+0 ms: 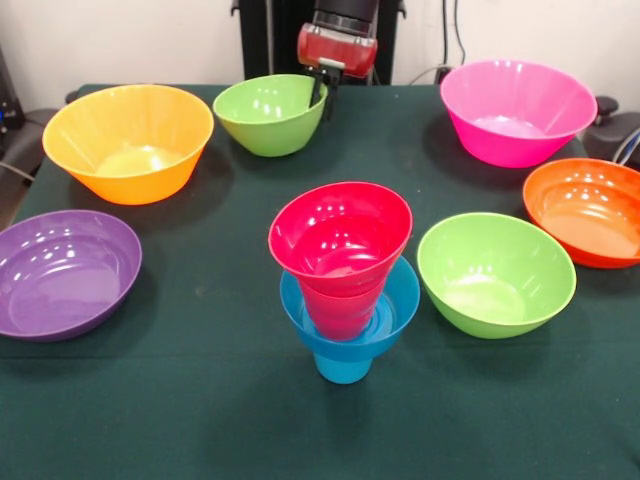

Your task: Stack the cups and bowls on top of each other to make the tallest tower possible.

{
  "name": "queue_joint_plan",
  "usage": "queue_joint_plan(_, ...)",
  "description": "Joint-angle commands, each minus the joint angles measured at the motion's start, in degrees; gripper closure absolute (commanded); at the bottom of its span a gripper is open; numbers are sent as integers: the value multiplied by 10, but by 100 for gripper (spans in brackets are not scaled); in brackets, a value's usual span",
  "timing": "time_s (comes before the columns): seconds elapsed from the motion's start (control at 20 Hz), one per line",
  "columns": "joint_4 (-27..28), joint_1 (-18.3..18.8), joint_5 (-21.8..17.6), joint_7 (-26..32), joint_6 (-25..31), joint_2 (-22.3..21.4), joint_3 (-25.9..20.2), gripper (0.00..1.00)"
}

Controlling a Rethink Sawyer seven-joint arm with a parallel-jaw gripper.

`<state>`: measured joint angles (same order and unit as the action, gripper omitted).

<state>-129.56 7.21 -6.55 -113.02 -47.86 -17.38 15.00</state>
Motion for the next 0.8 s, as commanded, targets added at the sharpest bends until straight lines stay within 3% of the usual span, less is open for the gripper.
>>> queue_joint_plan(0.05,65,-45,81,-35,192,-82,-43,100)
queue_joint_plan(0.1,62,-60,95,-15,259,-124,-38,100)
queue_joint_plan(0.3,85,-98,116,14,408,-196,-17,100)
queue_joint_plan(0.55,129,-130,117,-11,513,-215,-2,100)
queue_joint_plan(0.8,197,-197,125,-46,641,-219,50,100)
